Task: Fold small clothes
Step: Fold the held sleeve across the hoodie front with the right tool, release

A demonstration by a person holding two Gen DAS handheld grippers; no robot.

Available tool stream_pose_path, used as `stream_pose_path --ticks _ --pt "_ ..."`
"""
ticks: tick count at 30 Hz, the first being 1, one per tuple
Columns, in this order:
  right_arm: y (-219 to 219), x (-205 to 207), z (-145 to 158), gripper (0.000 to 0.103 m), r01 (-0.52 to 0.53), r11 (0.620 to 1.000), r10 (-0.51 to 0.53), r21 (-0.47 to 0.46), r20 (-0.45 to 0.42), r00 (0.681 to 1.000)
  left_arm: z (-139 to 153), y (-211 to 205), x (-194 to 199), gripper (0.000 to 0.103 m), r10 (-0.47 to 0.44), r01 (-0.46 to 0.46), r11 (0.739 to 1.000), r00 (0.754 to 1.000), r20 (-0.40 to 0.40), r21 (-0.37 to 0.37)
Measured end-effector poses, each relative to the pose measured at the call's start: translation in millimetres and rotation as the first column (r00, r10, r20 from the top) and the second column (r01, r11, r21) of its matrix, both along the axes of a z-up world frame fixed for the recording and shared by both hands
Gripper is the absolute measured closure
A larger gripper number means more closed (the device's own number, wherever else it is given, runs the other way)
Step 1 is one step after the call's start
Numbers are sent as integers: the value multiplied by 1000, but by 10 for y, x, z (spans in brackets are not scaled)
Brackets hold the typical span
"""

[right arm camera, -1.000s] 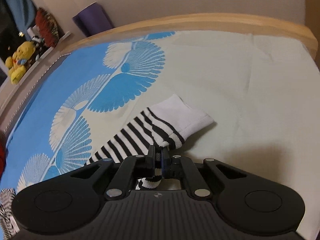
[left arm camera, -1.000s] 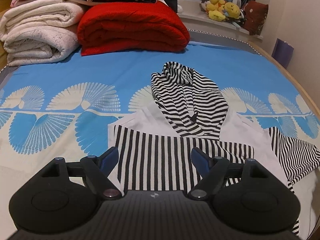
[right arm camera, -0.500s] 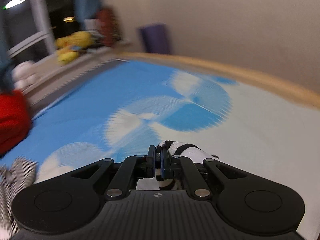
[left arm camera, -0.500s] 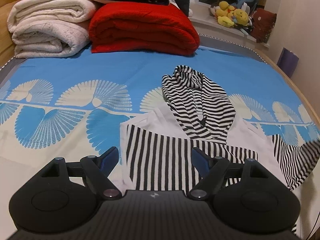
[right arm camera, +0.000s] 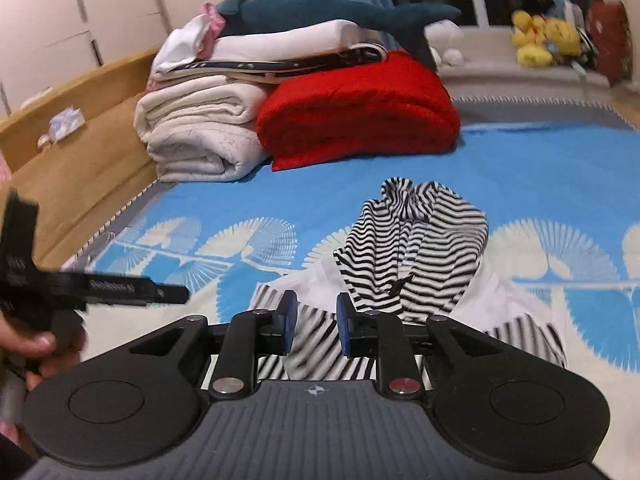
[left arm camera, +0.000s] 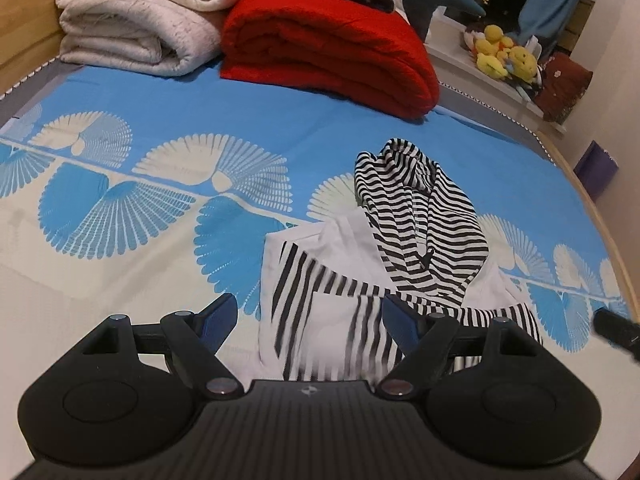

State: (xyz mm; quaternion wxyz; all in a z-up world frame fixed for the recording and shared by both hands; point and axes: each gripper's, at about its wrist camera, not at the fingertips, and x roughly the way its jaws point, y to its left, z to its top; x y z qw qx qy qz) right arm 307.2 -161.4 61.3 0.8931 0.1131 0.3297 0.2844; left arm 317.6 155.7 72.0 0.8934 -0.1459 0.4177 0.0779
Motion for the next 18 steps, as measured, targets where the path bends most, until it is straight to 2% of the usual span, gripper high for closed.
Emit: stream_pose_path --ticks 2,4,5,6,7,8,9,10,12,13,16,18 --pt "-59 -1 107 75 76 997 -75 18 -16 997 -15 -9 14 20 0 0 1000 1000 -4 -2" --pt "-157 -39 101 65 152 988 -151 37 -25 988 -51 -17 35 23 1 -1 1000 1000 -13 -10" --pt "-234 -67 40 64 181 982 -180 47 -26 983 -78 -17 48 31 1 -2 1000 1000 -19 -19" --pt "-312 -90 -66 64 213 976 -211 49 -40 977 -123 -11 68 44 5 -6 999 999 -33 -36" --pt "-376 -63 -213 64 246 969 -243 37 -81 967 -175 6 94 52 11 -14 998 999 -47 -57" --pt "-427 3 -404 64 281 960 -276 12 -143 950 -241 23 125 69 17 -23 996 998 -64 -87" --pt "-486 62 -551 64 322 947 -316 -16 -232 920 -327 43 157 79 20 -31 991 996 -88 -127" --pt "-561 120 -675 64 358 934 -347 -24 -314 884 -410 51 185 81 25 -42 987 994 -110 -157" --pt "-719 199 -813 64 425 905 -387 2 -411 826 -582 50 260 82 37 -70 976 986 -161 -204" --pt "-775 222 -835 64 442 897 -396 10 -425 814 -661 40 289 82 40 -81 972 982 -183 -223" --pt "-883 272 -850 64 455 890 -408 10 -425 808 -951 53 372 77 68 -149 944 961 -269 -294" --pt "-969 311 -901 64 459 888 -399 31 -447 801 -1144 63 417 60 92 -203 921 942 -322 -332"
